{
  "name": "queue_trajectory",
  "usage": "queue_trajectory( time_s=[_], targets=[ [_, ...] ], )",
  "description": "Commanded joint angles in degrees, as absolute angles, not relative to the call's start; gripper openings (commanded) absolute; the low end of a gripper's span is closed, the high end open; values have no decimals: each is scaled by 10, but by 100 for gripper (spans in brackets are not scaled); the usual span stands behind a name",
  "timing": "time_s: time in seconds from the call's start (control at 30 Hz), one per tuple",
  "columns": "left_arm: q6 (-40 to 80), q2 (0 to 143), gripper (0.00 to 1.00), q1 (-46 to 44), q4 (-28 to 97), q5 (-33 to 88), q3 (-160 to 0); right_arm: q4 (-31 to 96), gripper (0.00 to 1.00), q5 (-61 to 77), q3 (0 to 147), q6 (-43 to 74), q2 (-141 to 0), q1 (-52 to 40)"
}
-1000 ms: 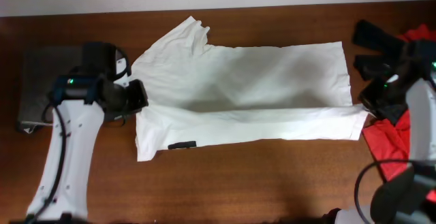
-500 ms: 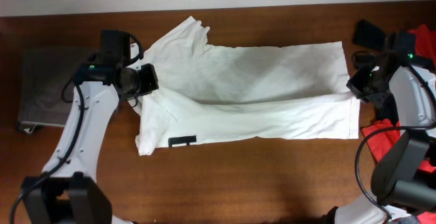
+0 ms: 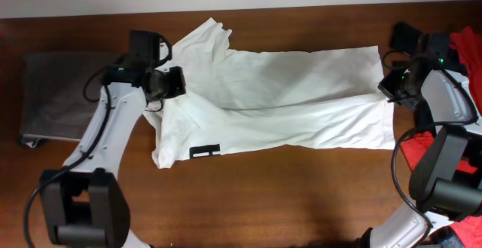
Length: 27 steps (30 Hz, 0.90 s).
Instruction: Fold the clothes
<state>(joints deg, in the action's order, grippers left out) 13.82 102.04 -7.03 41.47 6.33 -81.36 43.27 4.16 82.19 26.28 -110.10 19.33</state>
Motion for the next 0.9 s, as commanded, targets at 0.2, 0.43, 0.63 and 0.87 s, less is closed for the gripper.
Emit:
queue_trajectory(
  time_s=[0.2,0.43,0.63,0.87],
  targets=[
    [123,1094,1,-80,378,29,-824,406,4,34,830,258,-1141,175],
    [123,1099,1,-83,362,-28,-824,394,16,-6,830,257,-1165,171],
    [123,1099,25,-82,343,-32,-824,380,60,-6,830,227,-1166,171],
    [123,1091,64,-82,402,-46,-907,435,88,-5,884,182,-1145,180]
  ],
)
